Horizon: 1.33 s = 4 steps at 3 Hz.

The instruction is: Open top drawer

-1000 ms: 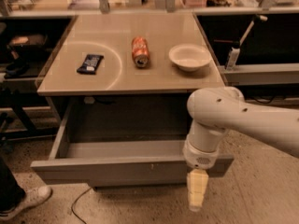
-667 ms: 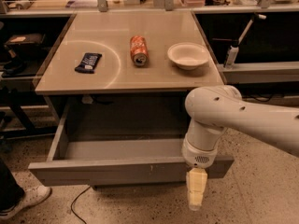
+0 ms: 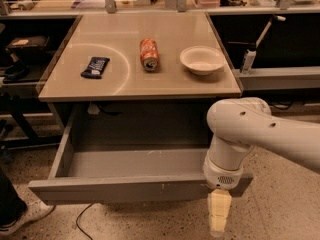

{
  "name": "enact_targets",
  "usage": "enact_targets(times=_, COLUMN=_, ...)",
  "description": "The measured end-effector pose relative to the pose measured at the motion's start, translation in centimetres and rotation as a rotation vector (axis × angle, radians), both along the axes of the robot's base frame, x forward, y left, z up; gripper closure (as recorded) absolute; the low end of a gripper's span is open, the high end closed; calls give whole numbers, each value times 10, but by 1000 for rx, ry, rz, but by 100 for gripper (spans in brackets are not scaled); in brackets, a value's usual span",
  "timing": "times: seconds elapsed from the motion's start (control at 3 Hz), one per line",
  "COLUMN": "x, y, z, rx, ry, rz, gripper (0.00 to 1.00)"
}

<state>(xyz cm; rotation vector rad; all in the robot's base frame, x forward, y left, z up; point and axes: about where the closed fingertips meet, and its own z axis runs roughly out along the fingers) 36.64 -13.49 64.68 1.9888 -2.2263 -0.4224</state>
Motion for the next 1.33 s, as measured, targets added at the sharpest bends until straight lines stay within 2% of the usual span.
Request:
enact_targets(times=0.67, x=-30, y=-20, z=7, rx=-26, ry=32, rz=-47, gripper=0)
enact_targets(times=1.33, x=-39, y=-26, z=8, rx=-36, ry=41, rz=-63, gripper=0)
